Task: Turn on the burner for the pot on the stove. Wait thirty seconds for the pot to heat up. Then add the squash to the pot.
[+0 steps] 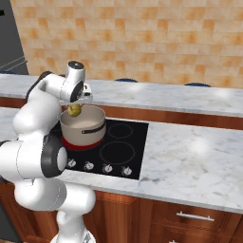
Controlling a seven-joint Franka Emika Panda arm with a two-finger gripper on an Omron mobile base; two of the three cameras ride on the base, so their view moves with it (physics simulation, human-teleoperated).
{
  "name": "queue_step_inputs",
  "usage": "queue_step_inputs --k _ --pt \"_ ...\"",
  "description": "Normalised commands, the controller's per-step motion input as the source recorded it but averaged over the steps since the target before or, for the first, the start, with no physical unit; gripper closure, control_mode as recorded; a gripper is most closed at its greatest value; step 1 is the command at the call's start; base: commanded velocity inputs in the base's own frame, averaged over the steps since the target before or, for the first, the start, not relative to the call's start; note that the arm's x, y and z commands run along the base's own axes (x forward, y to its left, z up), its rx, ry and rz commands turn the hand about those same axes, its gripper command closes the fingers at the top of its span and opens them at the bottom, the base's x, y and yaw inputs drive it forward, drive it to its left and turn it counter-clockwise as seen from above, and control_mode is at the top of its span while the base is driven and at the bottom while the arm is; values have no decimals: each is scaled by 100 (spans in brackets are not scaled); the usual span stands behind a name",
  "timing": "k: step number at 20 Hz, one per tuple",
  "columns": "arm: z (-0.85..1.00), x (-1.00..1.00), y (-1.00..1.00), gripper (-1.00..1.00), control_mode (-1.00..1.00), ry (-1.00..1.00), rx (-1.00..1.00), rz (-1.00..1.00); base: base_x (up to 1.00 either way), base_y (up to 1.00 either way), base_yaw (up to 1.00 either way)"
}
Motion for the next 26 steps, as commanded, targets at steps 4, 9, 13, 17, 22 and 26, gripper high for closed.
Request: queue_step_inputs --k 4,9,13,17,22,26 --pt "-26 35 0 100 -100 0 0 11 0 0 0" --pt "-22 35 0 100 -100 0 0 8 0 0 0" --pt "-22 17 3 100 -100 1 -1 5 0 0 0" --pt "-27 23 9 100 -100 5 -2 3 0 0 0" --pt "-26 28 16 100 -100 8 -3 3 0 0 0" --pt "-14 18 10 100 -100 3 -2 2 0 0 0"
